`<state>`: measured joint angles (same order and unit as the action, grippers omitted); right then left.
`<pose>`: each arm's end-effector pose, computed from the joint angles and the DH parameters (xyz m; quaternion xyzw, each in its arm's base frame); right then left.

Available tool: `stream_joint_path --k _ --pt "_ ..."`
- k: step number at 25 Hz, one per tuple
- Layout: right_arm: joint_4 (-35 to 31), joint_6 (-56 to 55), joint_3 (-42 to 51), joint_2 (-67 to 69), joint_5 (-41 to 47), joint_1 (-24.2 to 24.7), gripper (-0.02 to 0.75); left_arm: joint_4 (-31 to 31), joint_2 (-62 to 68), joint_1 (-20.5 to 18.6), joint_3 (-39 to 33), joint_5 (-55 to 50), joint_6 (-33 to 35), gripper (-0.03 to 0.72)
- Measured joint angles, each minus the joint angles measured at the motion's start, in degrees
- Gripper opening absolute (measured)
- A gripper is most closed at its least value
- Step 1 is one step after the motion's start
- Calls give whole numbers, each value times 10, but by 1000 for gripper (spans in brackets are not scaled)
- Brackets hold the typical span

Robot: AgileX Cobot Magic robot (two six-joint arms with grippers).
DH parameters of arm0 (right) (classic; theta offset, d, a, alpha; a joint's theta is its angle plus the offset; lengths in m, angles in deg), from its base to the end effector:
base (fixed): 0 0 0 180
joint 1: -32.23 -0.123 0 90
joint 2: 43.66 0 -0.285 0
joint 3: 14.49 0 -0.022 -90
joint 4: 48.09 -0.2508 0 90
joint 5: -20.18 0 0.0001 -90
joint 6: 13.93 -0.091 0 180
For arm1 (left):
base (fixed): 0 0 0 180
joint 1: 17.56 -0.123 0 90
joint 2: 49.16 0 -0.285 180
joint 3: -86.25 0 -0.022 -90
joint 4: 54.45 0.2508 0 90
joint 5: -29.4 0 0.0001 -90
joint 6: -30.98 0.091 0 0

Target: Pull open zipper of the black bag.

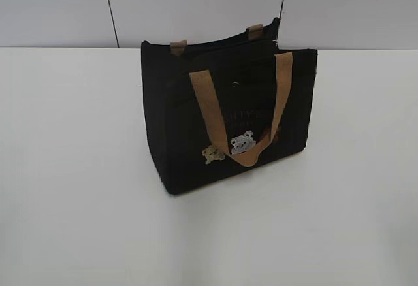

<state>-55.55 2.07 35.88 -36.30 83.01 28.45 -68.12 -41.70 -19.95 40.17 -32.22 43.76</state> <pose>-0.0051 0.0102 0.2662 -0.1517 0.8532 0.0120 0.4988 -0.0122 -0.0195 0.2898 0.0842 0.8339 -0.0474 0.5433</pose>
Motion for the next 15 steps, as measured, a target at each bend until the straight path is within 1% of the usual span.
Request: stream_joint_path --k 6,15 --pt "-12 1 0 0 0 0 463 0 0 0 0 0 0 362" --pt "-16 1 0 0 0 0 463 0 0 0 0 0 0 326"
